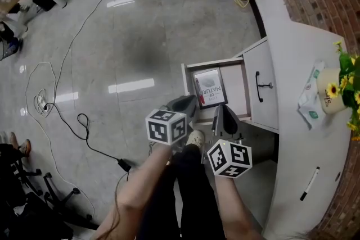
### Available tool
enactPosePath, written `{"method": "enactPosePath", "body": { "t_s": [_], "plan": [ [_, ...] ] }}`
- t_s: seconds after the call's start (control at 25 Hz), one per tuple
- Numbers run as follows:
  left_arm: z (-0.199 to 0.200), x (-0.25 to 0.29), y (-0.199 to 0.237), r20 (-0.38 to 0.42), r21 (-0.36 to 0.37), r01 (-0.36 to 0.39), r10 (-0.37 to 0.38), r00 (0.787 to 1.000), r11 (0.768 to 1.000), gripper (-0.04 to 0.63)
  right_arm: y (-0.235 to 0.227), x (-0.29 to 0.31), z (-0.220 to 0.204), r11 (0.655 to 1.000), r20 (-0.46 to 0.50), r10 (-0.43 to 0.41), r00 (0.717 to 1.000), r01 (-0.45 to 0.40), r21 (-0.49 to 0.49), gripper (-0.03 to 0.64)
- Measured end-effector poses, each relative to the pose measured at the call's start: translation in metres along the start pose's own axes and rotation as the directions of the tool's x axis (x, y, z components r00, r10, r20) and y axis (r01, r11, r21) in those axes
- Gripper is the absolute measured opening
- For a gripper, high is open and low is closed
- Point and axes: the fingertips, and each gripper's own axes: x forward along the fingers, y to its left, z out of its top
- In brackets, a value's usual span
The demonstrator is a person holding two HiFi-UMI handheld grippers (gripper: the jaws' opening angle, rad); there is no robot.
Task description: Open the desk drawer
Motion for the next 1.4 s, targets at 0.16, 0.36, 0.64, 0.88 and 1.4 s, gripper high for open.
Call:
{"method": "enactPosePath", "body": {
  "t_s": [0.16, 0.36, 0.64, 0.88, 1.4],
  "plan": [
    [-0.005, 0.012, -0.012, -0.035, -0.042, 0.056, -0.058, 0.998, 0.998, 0.009, -0.003, -0.002, 0.005, 1.000, 0.006, -0.001, 1.000, 0.001, -0.002, 0.012],
    [-0.011, 0.040, -0.036, -0.069, -0.100, 0.152, -0.159, 0.985, 0.983, 0.009, -0.015, -0.008, 0.010, 1.000, 0.030, -0.016, 0.999, 0.017, -0.024, 0.012],
    [-0.022, 0.089, -0.068, -0.128, -0.108, 0.226, -0.238, 0.963, 0.968, 0.009, -0.050, -0.021, 0.007, 0.998, 0.036, -0.066, 0.997, 0.067, -0.018, 0.012],
    [-0.020, 0.138, -0.096, -0.151, -0.139, 0.288, -0.308, 0.939, 0.947, 0.009, -0.086, -0.025, 0.001, 0.993, 0.031, -0.116, 0.993, 0.116, -0.002, 0.012],
    [-0.019, 0.192, -0.133, -0.165, -0.343, 0.464, -0.538, 0.826, 0.817, 0.135, -0.110, -0.025, -0.014, 0.990, -0.003, -0.139, 0.990, 0.139, -0.025, 0.012]
  ]
}}
